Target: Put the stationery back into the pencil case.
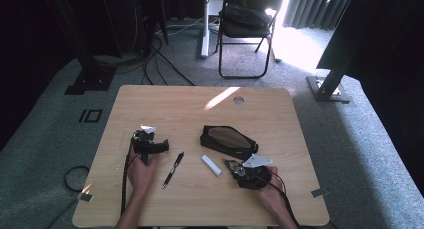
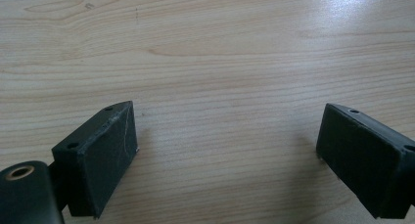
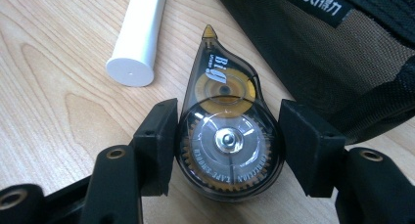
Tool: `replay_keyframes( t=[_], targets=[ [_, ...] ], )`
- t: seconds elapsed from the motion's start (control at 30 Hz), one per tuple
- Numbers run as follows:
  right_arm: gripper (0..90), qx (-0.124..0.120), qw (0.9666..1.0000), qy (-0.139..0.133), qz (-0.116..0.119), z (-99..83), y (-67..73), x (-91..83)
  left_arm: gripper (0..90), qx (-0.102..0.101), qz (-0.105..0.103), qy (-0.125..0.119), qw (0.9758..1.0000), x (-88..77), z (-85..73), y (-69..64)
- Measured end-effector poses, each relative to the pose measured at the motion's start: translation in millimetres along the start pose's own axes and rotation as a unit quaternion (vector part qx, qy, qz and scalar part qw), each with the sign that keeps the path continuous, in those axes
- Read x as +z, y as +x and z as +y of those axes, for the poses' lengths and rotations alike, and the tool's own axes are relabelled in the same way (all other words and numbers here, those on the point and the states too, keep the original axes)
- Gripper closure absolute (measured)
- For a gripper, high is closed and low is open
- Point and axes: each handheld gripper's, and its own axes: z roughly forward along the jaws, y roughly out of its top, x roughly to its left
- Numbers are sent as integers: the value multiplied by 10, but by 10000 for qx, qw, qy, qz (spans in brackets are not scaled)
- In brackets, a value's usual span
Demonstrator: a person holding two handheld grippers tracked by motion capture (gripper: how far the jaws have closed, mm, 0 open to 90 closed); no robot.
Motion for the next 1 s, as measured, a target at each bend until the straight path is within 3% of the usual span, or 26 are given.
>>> replay_keyframes(
  t=[1.0],
  targets=[
    [418,-205,9990,-386,59,122,110,-162,83,0,0,0,10000,0,0,0]
  ],
)
